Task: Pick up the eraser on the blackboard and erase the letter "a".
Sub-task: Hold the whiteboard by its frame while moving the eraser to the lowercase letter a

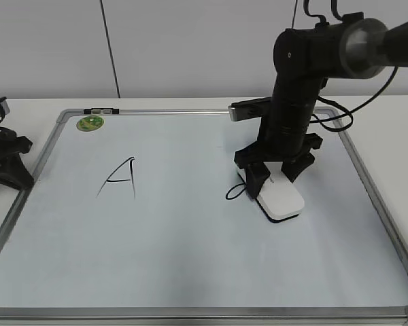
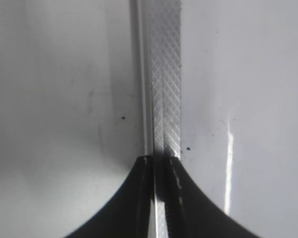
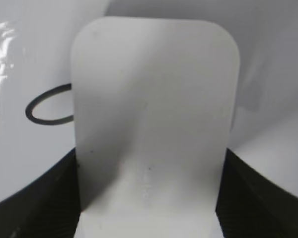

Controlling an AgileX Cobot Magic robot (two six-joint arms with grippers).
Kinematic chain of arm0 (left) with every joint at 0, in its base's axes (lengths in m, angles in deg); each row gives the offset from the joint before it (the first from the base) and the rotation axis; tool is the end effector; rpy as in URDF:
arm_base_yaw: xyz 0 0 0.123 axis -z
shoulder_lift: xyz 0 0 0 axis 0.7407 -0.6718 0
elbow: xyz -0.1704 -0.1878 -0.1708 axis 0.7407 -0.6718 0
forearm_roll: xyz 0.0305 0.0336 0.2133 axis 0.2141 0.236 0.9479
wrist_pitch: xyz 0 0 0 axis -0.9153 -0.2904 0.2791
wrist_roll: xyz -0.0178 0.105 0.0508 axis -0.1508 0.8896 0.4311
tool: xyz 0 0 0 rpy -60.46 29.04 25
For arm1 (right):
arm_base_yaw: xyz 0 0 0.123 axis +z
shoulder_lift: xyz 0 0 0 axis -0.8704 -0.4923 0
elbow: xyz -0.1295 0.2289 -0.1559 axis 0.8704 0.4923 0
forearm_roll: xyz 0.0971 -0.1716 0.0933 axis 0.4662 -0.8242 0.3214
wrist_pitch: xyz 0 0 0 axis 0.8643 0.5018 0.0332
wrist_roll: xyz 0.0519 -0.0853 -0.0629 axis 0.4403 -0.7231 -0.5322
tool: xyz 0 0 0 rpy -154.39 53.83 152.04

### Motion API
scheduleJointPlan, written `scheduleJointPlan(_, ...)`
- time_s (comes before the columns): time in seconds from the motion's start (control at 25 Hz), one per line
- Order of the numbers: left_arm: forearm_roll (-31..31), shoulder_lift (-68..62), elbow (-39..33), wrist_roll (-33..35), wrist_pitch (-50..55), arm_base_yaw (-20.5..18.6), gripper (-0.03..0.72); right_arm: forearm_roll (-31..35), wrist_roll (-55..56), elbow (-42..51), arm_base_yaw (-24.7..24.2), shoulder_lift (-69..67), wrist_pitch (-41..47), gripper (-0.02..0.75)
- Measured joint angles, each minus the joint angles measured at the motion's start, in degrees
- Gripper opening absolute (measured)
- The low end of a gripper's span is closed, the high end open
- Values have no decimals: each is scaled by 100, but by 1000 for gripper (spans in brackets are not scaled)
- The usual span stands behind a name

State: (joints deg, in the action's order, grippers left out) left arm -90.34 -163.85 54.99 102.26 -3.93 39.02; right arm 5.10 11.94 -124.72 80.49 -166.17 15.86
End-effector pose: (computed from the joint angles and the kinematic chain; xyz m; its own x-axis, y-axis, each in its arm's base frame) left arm 0.3972 0.0165 0.1370 -0.9874 -0.0366 -0.1540 0.0209 0.9341 -0.3563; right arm 0.3985 0.1592 0.1594 -0.9062 -0.4223 -0.0216 -0.4219 0.8997 0.1123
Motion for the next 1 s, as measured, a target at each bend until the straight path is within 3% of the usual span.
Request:
scheduleJointPlan(0.32, 0, 0, 0, 0, 0, 0, 34, -233, -9, -365, 144, -219, 222, 540)
scheduleJointPlan(0.76, 0, 0, 0, 0, 0, 0, 34, -421, -128, -479, 1075, -338, 234, 540)
scheduleJointPlan(1.0, 10, 0, 0, 0, 0, 0, 34, -473, -117, -489, 1164, -350, 255, 540)
